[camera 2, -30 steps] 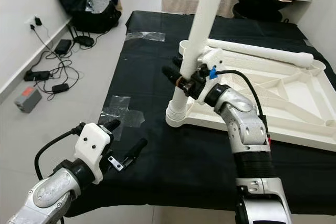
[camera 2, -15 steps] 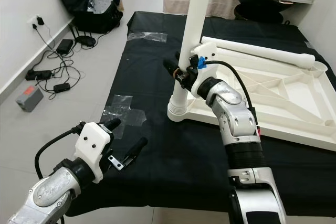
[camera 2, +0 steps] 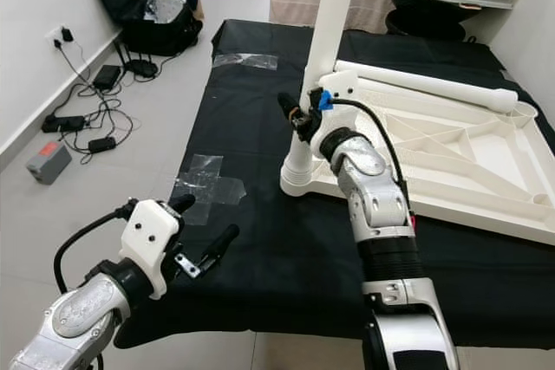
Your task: Building children table
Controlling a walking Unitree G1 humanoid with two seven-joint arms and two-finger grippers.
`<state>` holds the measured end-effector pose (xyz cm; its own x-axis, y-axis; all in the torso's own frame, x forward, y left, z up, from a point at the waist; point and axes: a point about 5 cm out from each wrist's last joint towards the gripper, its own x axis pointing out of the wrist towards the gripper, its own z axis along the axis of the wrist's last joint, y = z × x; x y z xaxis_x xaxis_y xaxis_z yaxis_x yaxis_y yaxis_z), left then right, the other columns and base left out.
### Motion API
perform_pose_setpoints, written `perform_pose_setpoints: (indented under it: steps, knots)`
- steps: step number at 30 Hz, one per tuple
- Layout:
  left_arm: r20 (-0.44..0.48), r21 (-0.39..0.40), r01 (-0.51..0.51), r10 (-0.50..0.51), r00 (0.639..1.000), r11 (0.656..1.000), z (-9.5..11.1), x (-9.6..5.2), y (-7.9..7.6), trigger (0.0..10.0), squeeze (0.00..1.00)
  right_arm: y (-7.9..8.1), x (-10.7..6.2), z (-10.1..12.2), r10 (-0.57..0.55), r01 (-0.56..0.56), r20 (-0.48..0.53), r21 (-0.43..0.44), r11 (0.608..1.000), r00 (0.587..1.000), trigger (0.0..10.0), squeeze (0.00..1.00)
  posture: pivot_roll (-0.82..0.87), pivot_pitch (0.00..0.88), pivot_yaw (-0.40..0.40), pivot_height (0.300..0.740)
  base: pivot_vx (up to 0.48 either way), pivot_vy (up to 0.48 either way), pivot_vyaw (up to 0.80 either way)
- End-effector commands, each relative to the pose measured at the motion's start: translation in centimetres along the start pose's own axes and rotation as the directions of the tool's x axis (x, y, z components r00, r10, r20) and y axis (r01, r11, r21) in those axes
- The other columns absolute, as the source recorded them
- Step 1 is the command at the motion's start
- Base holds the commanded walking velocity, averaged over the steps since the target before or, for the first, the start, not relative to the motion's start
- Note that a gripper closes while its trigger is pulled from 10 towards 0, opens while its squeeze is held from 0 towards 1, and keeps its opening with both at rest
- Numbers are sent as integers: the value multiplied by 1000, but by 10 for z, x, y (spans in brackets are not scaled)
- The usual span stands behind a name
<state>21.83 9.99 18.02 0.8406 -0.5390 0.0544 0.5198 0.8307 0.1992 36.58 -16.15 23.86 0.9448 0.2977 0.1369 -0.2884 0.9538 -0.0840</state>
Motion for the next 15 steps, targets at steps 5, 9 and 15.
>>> perform_pose_setpoints:
  steps: [5, 9, 15]
  knots:
    - [-6, 8, 5, -5, 1000, 1000, -3, 0, 1, 10000, 0, -16, -19, -57, -320, 315, -239, -60, 947, 917, 10000, 0, 90, 194, -54, 740, 0, 0, 0]
    - [-5, 10, 8, -8, 1000, 1000, -3, 0, 1, 10000, 0, -7, -21, -58, -414, 413, -248, -61, 909, 876, 10000, 0, 91, 188, -57, 740, 0, 0, 0]
    - [-2, 11, 5, -5, 1000, 1000, -2, 0, 2, 10000, 0, 0, -22, -57, -517, 521, -255, -54, 852, 818, 10000, 0, 94, 185, -59, 740, 0, 0, 0]
